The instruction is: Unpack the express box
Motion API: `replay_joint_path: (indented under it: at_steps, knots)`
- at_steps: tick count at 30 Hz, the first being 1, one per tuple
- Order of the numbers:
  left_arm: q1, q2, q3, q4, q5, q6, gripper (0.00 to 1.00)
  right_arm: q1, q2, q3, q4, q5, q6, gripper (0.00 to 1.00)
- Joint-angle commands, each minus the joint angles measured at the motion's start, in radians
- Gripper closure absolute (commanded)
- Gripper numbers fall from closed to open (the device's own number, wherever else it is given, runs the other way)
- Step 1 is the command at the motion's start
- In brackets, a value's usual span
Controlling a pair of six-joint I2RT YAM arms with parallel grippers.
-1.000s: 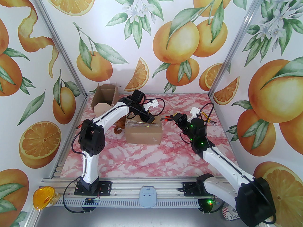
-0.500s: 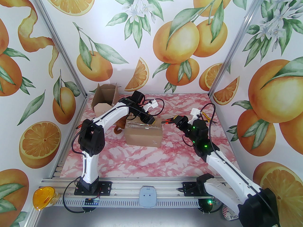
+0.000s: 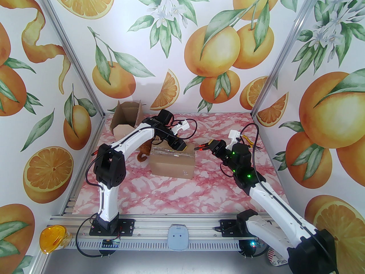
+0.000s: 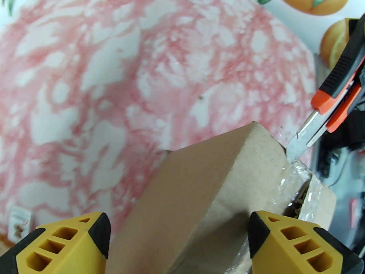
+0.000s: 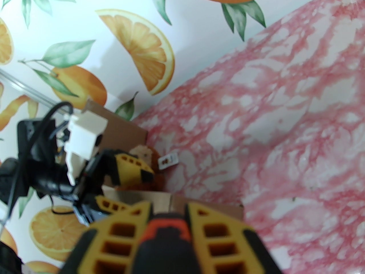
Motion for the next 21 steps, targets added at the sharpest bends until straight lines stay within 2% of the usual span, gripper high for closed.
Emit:
replay_joint_path:
  at_steps: [1,5,10,17,21]
  knots:
    - [-0.029,-0.130,-0.044,0.023,-0.157,0.118,0.00,0.013,0.017,0.021,-0.077,-0.036,-0.015,1.00]
    - [-0.080,-0.236,-0.163,0.109,-0.272,0.174,0.00,0.013,0.019,0.030,-0.085,-0.027,-0.014,1.00]
    - [-0.161,-0.405,-0.368,0.265,-0.320,0.299,0.00,0.013,0.019,0.028,-0.079,-0.020,-0.008,1.00]
    - [-0.278,-0.440,-0.426,0.208,-0.353,0.378,0.00,0.013,0.039,0.031,-0.057,-0.029,0.005,1.00]
    - [-0.325,-0.454,-0.481,0.258,-0.381,0.384,0.00,0.013,0.046,0.038,-0.055,-0.034,0.008,1.00]
